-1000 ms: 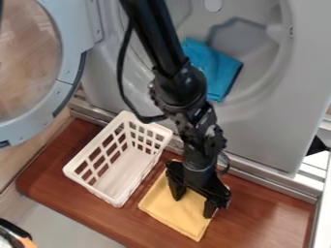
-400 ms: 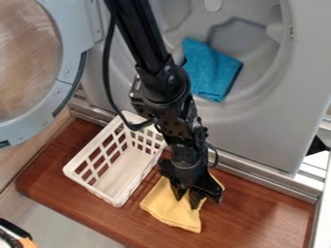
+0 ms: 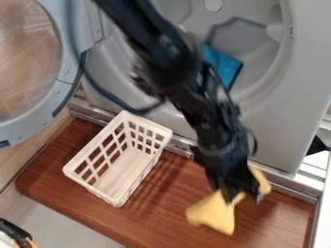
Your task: Grab the yellow cloth and put it in the basket on the left side
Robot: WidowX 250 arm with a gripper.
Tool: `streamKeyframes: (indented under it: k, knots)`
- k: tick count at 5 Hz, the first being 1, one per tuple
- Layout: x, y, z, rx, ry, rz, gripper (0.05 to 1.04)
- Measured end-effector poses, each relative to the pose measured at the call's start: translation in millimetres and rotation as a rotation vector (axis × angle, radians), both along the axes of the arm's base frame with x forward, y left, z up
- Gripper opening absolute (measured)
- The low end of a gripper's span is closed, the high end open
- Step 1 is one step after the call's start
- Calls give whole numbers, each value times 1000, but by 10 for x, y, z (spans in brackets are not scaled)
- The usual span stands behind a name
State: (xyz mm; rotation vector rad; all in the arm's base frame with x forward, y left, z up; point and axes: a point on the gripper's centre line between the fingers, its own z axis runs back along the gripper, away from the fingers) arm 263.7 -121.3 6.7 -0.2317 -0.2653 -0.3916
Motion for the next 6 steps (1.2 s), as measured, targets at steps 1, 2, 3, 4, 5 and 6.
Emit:
streamKeyframes:
  k: [1,2,3,4,5,6]
  knots:
    - [11,398,228,26,-34,23,104]
    - [13,836,320,68,-41,22,104]
    - [-6,1130,560,58,-87,48,104]
    - [-9,1393,682,59,-85,103,104]
    - [54,1628,634,94,-59,146,104]
    - [67,1659,303,130,21,138,128]
